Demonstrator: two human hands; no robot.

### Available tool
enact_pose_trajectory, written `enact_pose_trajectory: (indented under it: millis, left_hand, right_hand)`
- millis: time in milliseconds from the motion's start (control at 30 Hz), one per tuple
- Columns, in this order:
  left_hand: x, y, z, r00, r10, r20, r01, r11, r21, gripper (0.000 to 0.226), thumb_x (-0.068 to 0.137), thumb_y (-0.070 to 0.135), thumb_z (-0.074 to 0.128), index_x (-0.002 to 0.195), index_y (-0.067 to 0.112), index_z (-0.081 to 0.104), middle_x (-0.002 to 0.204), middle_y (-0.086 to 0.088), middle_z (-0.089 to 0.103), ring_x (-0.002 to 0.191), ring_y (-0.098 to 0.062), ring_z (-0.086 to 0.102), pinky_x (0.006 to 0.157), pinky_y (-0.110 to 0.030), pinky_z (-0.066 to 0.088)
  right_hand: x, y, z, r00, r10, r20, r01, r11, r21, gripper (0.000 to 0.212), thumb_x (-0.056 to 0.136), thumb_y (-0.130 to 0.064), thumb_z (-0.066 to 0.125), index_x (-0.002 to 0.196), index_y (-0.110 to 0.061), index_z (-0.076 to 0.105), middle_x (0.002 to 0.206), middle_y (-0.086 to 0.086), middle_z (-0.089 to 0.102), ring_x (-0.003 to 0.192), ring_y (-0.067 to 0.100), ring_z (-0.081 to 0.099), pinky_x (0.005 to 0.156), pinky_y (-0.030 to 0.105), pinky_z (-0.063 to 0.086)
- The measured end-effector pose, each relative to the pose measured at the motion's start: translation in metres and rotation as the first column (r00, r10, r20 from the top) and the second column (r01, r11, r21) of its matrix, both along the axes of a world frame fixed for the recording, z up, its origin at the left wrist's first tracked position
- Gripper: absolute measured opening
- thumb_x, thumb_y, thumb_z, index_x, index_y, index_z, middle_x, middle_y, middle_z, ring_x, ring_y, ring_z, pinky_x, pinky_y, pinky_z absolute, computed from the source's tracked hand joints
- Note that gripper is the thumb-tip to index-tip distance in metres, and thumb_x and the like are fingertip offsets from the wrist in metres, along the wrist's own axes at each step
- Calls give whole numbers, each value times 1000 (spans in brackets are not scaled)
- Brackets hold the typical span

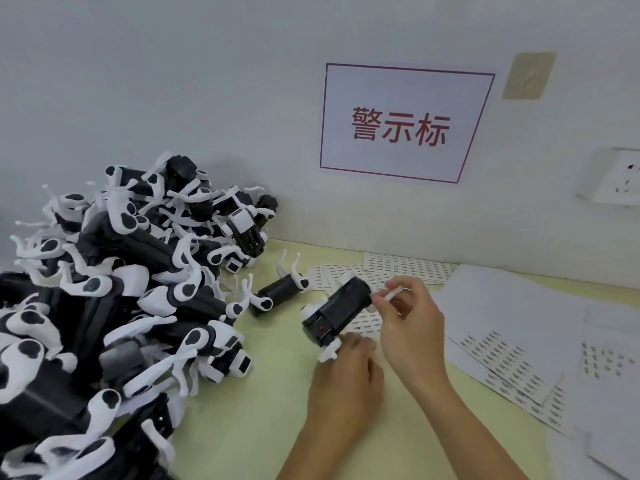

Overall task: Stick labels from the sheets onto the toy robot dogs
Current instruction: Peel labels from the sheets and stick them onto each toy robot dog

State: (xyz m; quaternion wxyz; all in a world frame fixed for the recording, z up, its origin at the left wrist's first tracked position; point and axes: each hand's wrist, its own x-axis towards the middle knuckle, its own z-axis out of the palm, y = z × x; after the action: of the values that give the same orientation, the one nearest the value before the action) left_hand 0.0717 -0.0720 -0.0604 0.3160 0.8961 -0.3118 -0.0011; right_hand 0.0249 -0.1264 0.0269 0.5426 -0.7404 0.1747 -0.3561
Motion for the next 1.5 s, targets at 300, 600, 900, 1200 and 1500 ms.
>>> enact_pose_trajectory:
  millis: [300, 600, 900, 1200, 1500]
  left_hand:
    - [-25, 26, 48, 820, -207, -534, -193, 778, -598, 28, 97, 18, 45, 94, 23, 72, 90, 2, 76, 82, -11, 70, 70, -21, 52]
    - [-26, 14, 49, 710, -280, -646, -304, 706, -640, 36, 92, 8, 64, 117, 31, 51, 97, -3, 74, 84, -18, 70, 69, -21, 52]
    - [-26, 16, 50, 576, -498, -648, -576, 316, -754, 33, 101, 20, 46, 122, 22, 71, 115, -8, 73, 98, -25, 69, 86, -43, 49]
    - [-28, 24, 38, 921, -151, -360, -176, 661, -729, 45, 89, 0, 68, 117, 34, 61, 117, 14, 67, 107, -11, 64, 78, -20, 53]
    - [-32, 21, 36, 886, -255, -387, -97, 715, -693, 46, 88, 20, 76, 124, 43, 59, 113, 0, 68, 86, -6, 66, 71, -19, 50]
  right_hand:
    - [-45, -61, -53, 987, -153, 41, 108, 840, 531, 27, 87, 9, 63, 90, -18, 60, 89, 6, 75, 85, 19, 72, 74, 29, 57]
    - [-51, -54, -49, 999, 27, -41, -18, 977, 213, 52, 93, 5, 54, 128, -33, 52, 122, -17, 62, 112, 1, 62, 89, 22, 51]
    - [-55, -31, -56, 976, 124, -176, -177, 927, -330, 53, 77, -49, 71, 126, -48, 51, 132, -31, 39, 122, -7, 46, 93, 6, 40]
    - [-60, -59, -43, 964, 127, 233, -249, 739, 626, 25, 86, -28, 57, 79, -7, 67, 80, 12, 67, 62, 20, 59, 48, 21, 41]
    - [-64, -67, -35, 921, 143, 362, -389, 295, 873, 31, 84, -24, 57, 88, 2, 72, 85, 20, 67, 64, 28, 63, 58, 36, 56]
